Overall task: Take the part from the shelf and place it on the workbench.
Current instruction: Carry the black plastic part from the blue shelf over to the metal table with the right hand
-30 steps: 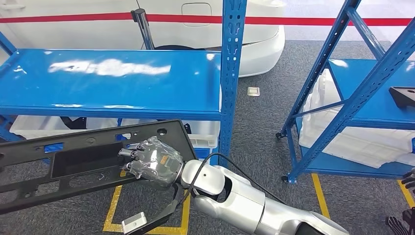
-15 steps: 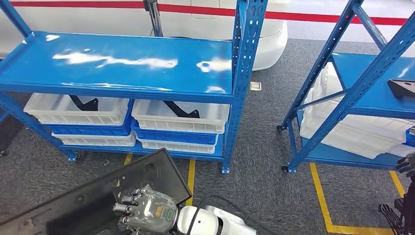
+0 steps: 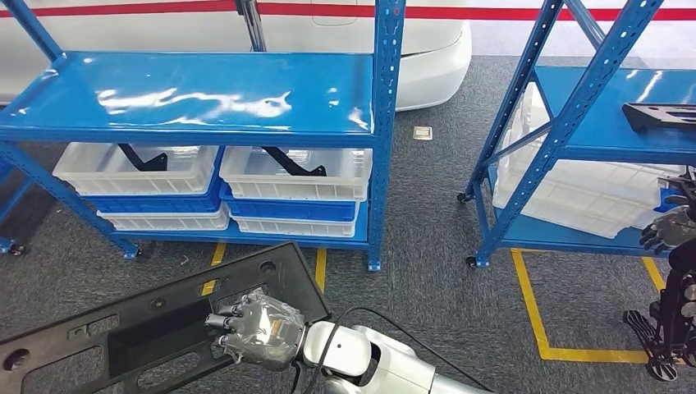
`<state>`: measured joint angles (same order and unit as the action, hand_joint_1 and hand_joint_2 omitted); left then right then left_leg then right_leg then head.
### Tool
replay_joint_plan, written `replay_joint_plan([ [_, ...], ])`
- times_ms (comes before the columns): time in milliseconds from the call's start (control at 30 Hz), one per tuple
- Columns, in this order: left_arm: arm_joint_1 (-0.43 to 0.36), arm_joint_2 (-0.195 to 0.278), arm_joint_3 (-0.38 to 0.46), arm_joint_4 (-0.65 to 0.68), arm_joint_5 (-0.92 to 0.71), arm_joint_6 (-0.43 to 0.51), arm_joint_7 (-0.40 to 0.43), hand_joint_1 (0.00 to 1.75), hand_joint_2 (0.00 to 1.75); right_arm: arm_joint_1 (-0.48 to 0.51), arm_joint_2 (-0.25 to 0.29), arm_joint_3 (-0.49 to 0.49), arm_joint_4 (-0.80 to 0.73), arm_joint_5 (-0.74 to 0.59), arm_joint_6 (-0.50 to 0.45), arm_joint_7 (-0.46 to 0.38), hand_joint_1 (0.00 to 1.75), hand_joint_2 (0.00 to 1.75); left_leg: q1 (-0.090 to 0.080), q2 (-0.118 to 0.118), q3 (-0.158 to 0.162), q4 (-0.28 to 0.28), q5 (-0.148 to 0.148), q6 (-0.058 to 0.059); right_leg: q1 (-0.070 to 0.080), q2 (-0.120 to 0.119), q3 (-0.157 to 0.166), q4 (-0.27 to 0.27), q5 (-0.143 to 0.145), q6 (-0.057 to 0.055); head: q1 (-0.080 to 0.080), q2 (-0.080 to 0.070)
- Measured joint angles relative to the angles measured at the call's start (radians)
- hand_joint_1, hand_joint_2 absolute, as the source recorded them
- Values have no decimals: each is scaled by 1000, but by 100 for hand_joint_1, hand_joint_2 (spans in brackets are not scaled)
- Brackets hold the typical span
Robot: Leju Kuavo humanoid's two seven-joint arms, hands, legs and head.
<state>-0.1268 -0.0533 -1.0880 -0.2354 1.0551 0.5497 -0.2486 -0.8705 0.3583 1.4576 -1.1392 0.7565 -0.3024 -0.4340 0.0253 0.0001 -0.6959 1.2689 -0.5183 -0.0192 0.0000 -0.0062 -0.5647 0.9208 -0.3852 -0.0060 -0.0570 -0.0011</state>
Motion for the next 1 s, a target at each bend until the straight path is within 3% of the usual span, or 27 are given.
replay_joint_plan([
  [33,0,1,0,0,0,0,1,0,175,-2,1,0,0,2,7,10,175,175,3,0,30,-20,31,-4,-2,0,-18,3,11,4,0,0],
  [67,-2,1,0,0,-1,0,3,0,175,-7,1,0,-2,4,20,23,175,175,7,0,78,-75,57,-8,-4,0,-34,8,21,10,0,0],
  [100,-4,1,0,0,-2,0,5,0,175,-16,2,-1,-6,2,38,38,175,175,9,-1,138,-154,63,-11,-4,1,-50,16,28,16,0,0],
  [167,-7,1,-1,0,-4,0,8,0,175,-44,3,-9,-20,-16,82,60,175,175,7,-4,222,-288,41,0,-2,1,-74,30,43,29,1,0],
  [200,-8,1,-1,0,-5,0,8,0,175,-61,1,-16,-28,-29,101,65,175,175,4,-5,235,-318,30,10,-1,1,-82,32,51,34,1,0],
  [267,-3,1,-1,0,-5,1,9,0,175,-92,-6,-34,-43,-56,131,71,175,175,-1,-3,222,-322,39,34,-6,2,-91,32,65,45,1,0],
  [300,-1,2,-1,0,-5,1,9,0,175,-106,-10,-44,-50,-66,142,72,175,175,-2,-2,215,-321,48,45,-9,2,-100,46,52,51,1,0],
  [367,1,3,-1,0,-5,1,8,0,175,-129,-19,-62,-64,-78,156,72,175,175,-3,0,199,-321,66,61,-13,3,-139,139,-17,59,1,0],
  [433,3,4,-1,0,-5,1,7,0,175,-140,-27,-77,-75,-82,162,72,175,175,-6,0,181,-320,80,67,-12,4,-187,287,-99,63,1,0],
  [467,5,4,-2,0,-5,1,7,0,175,-142,-30,-81,-80,-82,163,73,175,175,-8,0,174,-320,86,68,-11,5,-197,335,-119,62,1,0],
  [500,6,5,-2,0,-5,1,7,0,175,-143,-33,-83,-84,-81,164,73,175,175,-10,0,169,-320,90,68,-11,5,-186,343,-121,59,1,0],
  [533,7,5,-2,0,-5,1,7,0,175,-144,-36,-84,-88,-78,164,73,175,175,-13,0,166,-319,93,67,-9,5,-153,306,-105,53,1,0],
  [600,7,4,-2,0,-5,1,6,0,175,-148,-38,-86,-97,-68,163,77,175,175,-16,0,164,-319,97,65,-2,6,-52,156,-59,32,1,0],
  [667,6,3,-2,0,-6,1,5,0,175,-155,-38,-89,-106,-59,163,86,175,175,-17,1,158,-318,101,58,7,6,5,53,-37,13,1,0],
  [767,5,3,-3,0,-7,0,3,0,175,-163,-39,-93,-112,-49,162,99,175,175,-13,2,149,-318,106,43,11,4,7,30,-32,5,1,0],
  [833,5,4,-5,0,-8,1,3,0,175,-166,-39,-94,-113,-43,159,106,175,175,-13,1,130,-281,79,34,2,-2,8,18,-23,0,1,0],
  [933,6,7,-6,0,-10,1,3,0,175,-169,-39,-96,-113,-35,155,114,175,175,-9,0,41,-89,-14,19,-1,-12,4,14,-17,-4,1,0],
  [967,8,7,-7,0,-10,1,3,0,175,-168,-39,-97,-113,-33,155,116,175,175,-8,0,16,-35,-29,15,-1,-16,2,15,-17,-3,1,0],
  [1000,9,8,-7,0,-10,1,3,0,175,-167,-39,-97,-113,-31,155,117,175,175,-6,1,9,-19,-24,12,-1,-20,1,15,-17,-3,1,0],
])
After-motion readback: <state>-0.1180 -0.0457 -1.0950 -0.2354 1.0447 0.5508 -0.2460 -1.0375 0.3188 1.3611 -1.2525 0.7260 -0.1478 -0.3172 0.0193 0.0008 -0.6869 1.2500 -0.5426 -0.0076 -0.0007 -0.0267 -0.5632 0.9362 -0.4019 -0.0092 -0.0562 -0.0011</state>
